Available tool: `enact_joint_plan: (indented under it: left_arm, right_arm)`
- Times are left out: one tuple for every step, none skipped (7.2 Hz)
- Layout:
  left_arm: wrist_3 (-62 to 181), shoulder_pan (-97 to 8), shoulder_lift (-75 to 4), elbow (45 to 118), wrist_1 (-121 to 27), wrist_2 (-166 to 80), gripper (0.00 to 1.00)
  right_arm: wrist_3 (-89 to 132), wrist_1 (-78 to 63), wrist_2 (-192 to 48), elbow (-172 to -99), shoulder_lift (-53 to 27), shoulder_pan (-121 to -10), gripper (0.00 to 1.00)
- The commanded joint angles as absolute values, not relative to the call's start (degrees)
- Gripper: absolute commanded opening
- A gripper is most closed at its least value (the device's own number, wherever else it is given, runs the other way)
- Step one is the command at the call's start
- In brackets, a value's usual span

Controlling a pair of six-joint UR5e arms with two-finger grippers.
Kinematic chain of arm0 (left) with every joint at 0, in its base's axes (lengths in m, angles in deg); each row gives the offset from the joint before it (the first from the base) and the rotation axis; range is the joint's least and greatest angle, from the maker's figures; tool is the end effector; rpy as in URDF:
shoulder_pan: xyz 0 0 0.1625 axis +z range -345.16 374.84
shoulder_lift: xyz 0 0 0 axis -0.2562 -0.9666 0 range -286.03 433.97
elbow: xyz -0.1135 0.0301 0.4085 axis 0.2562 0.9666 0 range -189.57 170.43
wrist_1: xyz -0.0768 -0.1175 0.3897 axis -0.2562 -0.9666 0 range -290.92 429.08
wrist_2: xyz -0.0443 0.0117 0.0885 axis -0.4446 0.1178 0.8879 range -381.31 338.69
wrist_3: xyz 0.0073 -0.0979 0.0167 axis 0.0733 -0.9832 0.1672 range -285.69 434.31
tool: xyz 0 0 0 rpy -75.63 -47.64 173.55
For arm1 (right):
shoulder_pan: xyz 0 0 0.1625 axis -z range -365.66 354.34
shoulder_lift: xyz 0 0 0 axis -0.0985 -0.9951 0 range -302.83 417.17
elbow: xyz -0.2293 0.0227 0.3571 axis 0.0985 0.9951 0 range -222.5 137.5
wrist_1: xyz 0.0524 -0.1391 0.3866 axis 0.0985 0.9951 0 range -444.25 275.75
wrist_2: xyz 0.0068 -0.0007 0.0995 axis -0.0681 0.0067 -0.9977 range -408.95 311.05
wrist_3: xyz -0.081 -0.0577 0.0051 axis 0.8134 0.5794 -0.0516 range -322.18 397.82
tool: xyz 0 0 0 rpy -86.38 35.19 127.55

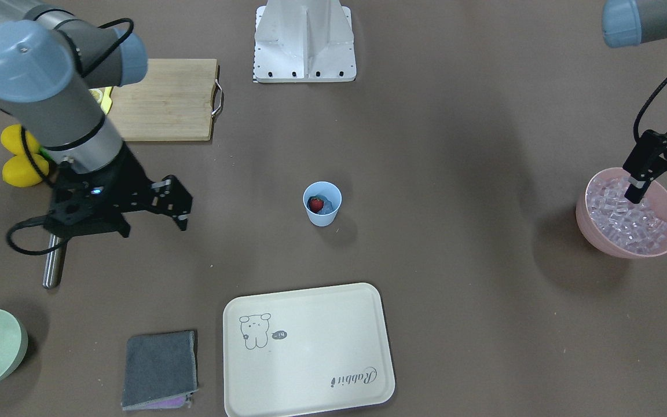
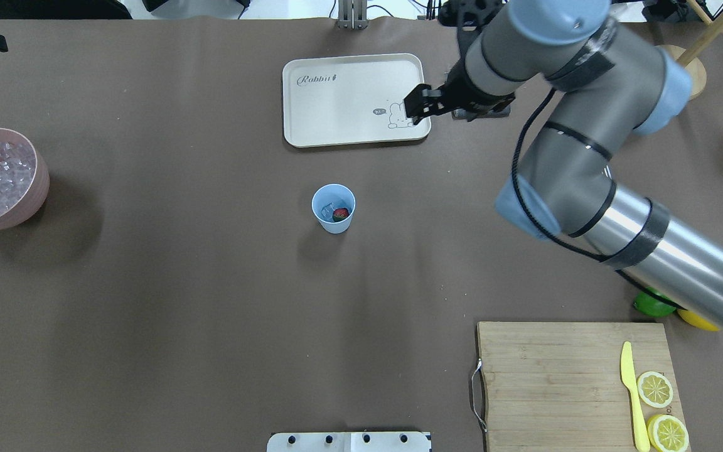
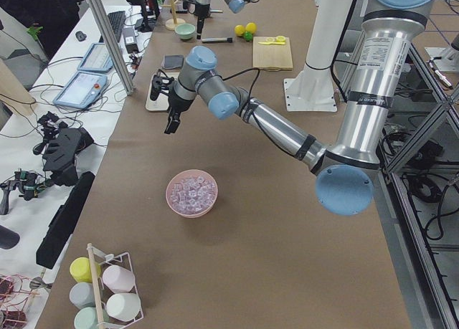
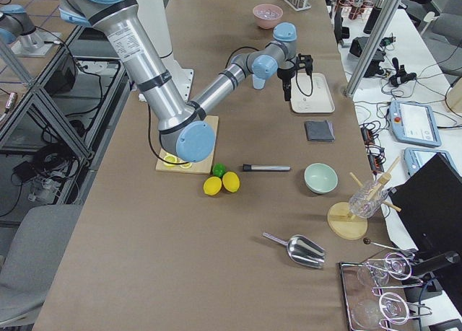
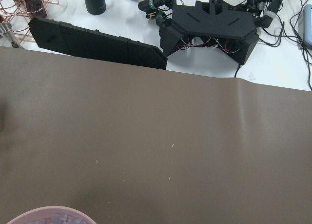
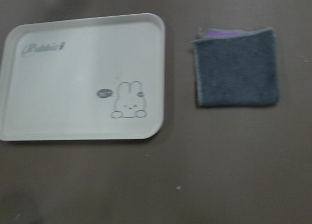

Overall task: Mash ice and strawberries in cup
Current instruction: 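Move the right gripper back toward the metal rod pestle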

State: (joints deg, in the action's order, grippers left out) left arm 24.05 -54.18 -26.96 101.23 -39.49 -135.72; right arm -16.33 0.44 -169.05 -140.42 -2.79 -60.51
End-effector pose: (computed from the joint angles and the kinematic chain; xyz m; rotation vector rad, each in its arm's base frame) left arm 0.1100 -0.5443 0.3548 0.4718 0.8286 -0.2852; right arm -0.3081 -0.5824 0.2836 0.1731 -0.8727 0.1113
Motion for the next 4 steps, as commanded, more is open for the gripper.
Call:
enact_joint_plan:
  left_arm:
    - [25.53,-53.19,-25.45,101.0,-41.39,-135.75,0.98]
    - [27.53,-52.84,-23.44,99.78,-45.05,-135.75,0.98]
    - [29.03,-52.75,-22.46,96.9,-50.31,-135.75,0.98]
    - [29.05,-52.75,-22.27,95.39,-52.89,-135.75,0.98]
  right_arm:
    - [-15.71,0.91,-172.76,-138.75,-8.82,-66.71,1.0]
    - [-15.44,0.56,-174.18,-134.91,-8.14,-67.87,1.0]
    - [-13.44,0.47,-174.19,-128.87,-4.91,-68.06,1.0]
    - [-11.07,0.21,-174.54,-124.28,-4.1,-68.06,1.0]
